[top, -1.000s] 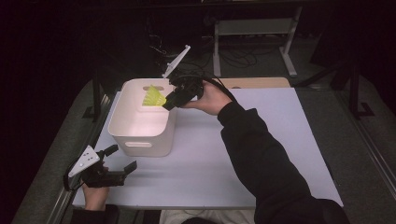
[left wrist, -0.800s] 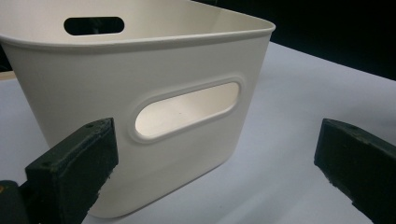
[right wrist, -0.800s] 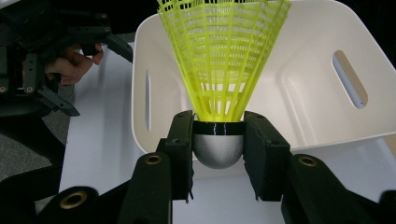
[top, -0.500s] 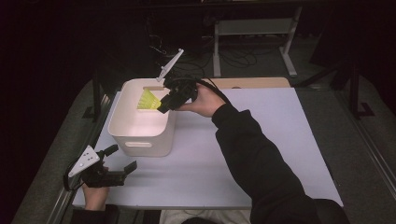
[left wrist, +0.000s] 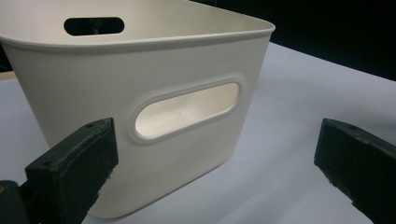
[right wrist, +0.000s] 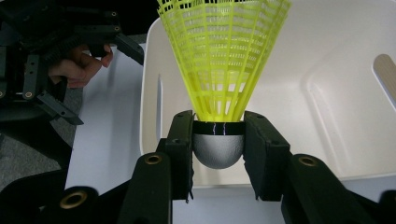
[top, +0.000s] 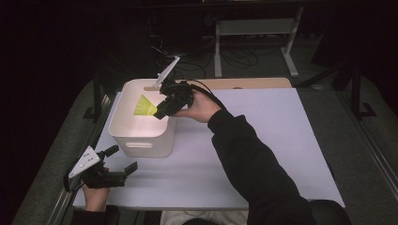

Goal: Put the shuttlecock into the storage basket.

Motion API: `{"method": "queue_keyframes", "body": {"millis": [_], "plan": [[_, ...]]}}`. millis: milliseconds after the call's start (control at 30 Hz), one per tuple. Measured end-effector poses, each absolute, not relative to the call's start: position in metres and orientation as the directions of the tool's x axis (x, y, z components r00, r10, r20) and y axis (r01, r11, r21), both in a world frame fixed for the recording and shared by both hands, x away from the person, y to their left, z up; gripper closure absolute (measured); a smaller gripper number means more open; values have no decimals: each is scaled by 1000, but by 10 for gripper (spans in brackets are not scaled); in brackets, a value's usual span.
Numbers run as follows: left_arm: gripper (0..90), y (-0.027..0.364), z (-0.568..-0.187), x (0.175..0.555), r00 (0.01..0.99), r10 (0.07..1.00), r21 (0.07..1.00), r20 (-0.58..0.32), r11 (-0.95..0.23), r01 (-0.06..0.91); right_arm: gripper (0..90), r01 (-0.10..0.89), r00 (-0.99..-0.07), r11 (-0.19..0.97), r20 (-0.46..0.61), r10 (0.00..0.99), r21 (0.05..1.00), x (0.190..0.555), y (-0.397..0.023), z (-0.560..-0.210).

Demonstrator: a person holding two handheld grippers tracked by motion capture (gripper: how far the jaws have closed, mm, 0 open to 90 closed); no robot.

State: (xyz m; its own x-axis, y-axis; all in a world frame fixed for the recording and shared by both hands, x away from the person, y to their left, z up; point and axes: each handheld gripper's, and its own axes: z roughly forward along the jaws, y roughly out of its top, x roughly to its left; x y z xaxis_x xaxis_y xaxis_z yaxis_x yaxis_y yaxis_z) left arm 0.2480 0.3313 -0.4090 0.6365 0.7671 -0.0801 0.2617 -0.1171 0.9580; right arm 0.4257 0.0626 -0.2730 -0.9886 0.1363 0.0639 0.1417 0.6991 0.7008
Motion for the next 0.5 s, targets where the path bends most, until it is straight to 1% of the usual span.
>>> {"method": "queue_keyframes", "body": {"millis": [500], "plan": [[0, 331, -409, 248, 636, 767, 958, -83, -115, 263, 631, 141, -990, 702, 80, 119, 698, 423, 71, -287]]}}
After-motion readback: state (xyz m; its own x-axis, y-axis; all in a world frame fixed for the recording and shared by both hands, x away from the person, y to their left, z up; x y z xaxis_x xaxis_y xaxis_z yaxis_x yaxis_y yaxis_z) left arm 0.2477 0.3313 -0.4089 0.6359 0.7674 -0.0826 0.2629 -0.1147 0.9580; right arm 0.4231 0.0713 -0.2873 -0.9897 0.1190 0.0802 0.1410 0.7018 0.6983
